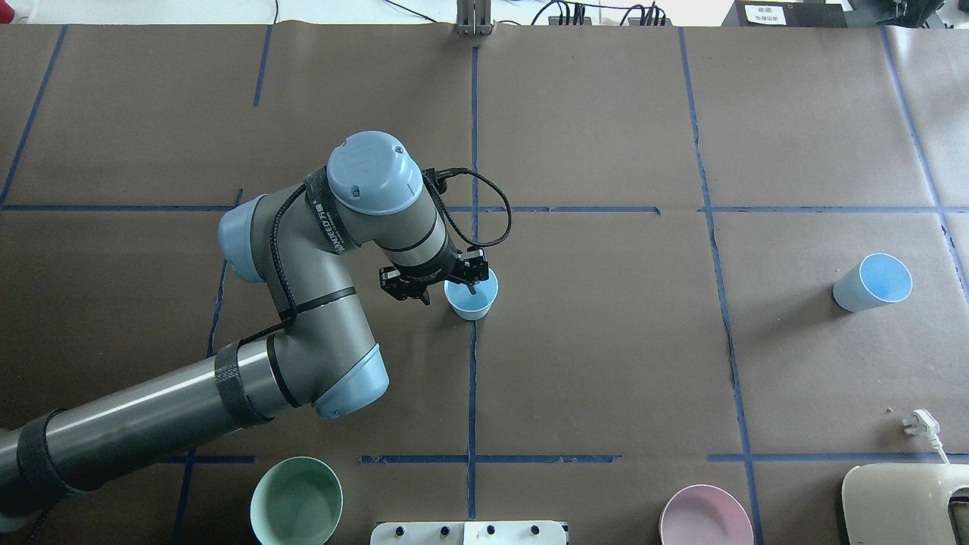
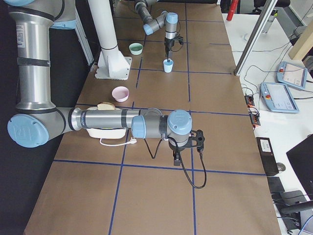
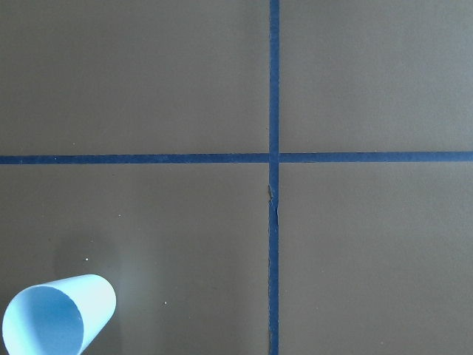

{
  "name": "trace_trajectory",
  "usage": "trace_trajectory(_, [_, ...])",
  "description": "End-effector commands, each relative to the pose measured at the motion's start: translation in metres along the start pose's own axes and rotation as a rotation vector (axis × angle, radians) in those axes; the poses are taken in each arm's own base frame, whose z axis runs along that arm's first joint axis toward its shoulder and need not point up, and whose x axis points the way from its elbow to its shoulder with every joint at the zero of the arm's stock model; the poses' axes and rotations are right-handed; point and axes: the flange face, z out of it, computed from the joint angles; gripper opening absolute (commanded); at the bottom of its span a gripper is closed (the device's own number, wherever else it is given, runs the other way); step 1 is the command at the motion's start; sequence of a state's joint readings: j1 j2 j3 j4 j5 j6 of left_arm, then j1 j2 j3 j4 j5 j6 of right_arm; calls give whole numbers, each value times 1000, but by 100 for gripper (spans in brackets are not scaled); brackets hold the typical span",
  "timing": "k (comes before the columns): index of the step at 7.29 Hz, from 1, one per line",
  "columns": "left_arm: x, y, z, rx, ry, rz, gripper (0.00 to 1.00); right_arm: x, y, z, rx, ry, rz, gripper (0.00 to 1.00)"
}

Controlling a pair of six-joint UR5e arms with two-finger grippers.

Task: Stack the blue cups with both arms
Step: 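Open the left gripper to release the cup and lift away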

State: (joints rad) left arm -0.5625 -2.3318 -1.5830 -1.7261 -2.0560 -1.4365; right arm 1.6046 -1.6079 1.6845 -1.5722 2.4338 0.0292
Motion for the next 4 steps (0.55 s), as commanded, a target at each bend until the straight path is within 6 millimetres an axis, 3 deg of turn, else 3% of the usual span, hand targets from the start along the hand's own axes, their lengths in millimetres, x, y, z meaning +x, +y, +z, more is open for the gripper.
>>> trace_trajectory(1, [-31, -9, -57, -23, 26, -32, 100, -25, -3, -19, 38, -5, -48, 100])
trace_trajectory(2, [-59, -6, -88, -19, 18, -50, 100, -27, -1, -15, 30, -3, -63, 100])
trace_trajectory(4, [-122, 3, -142, 7, -37, 11, 100, -61, 4, 23, 2, -7, -57, 100])
